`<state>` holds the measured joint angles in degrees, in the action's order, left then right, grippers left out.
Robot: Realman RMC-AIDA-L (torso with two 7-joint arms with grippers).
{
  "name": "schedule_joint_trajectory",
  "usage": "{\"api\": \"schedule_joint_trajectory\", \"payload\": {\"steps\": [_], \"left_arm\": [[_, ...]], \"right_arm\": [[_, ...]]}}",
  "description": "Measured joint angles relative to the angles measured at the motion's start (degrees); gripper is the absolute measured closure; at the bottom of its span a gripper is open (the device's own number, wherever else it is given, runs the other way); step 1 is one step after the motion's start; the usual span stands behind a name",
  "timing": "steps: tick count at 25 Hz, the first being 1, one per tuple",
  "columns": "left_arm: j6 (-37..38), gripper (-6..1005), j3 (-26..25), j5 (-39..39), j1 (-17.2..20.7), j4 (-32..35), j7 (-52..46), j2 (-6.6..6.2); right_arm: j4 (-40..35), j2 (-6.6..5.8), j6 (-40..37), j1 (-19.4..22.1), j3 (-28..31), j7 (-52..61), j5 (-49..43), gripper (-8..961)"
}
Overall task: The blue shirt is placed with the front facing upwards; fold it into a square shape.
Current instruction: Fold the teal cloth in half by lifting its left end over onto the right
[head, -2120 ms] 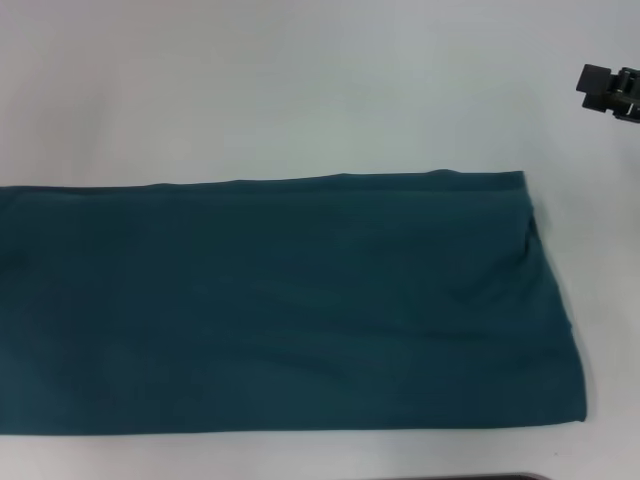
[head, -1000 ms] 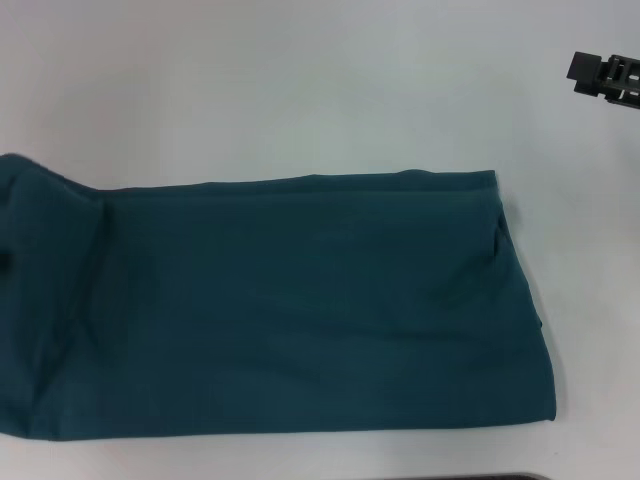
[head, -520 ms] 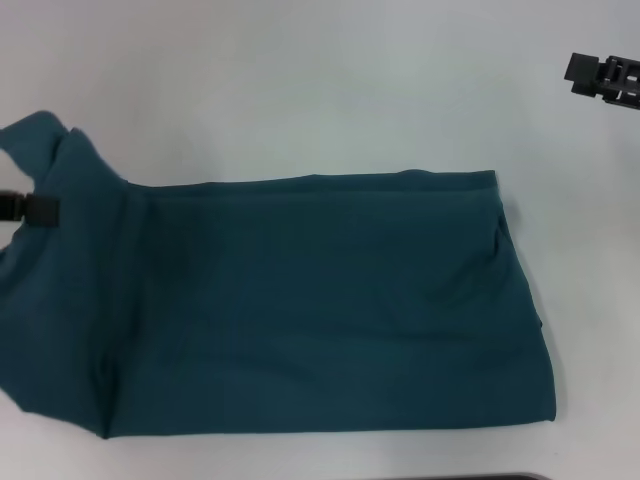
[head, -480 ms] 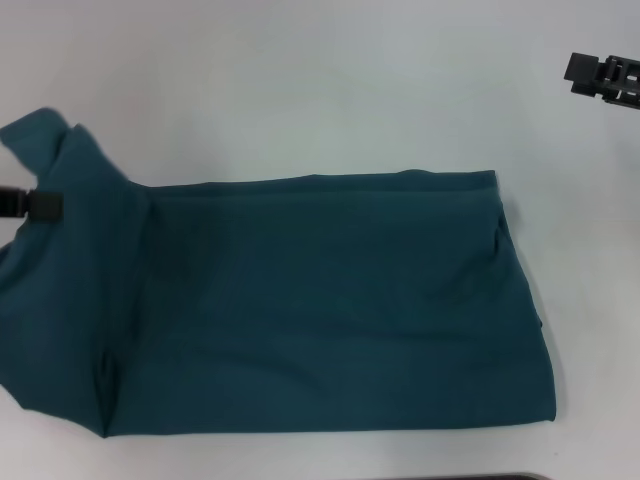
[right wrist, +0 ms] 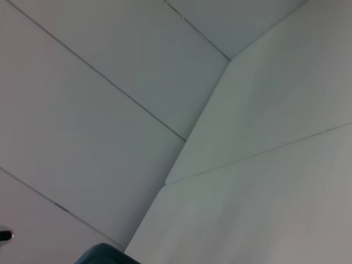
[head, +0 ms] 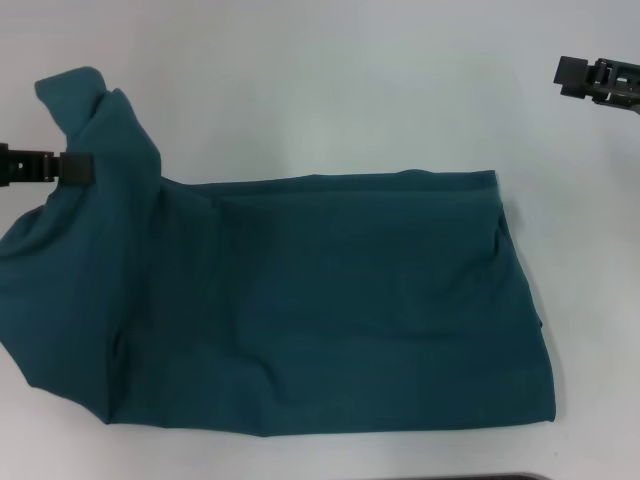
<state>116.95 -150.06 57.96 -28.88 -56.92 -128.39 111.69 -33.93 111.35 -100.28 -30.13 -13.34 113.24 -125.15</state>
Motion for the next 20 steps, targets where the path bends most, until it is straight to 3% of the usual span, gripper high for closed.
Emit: {"api": "schedule_joint_trajectory", "payload": {"steps": [16, 20], "left_arm": [[0.31, 943, 6.24, 10.69, 0.5, -5.39, -8.18, 1.0], [0.28, 944, 7.42, 13.18, 0.33, -5.42, -8.77, 2.16]], "right_arm": [[0.0, -0.4, -1.13, -0.19, -0.57, 0.14, 0.0, 206], [0.0, -0.53, -1.21, -0.2, -0.57, 0.14, 0.0, 206]]}}
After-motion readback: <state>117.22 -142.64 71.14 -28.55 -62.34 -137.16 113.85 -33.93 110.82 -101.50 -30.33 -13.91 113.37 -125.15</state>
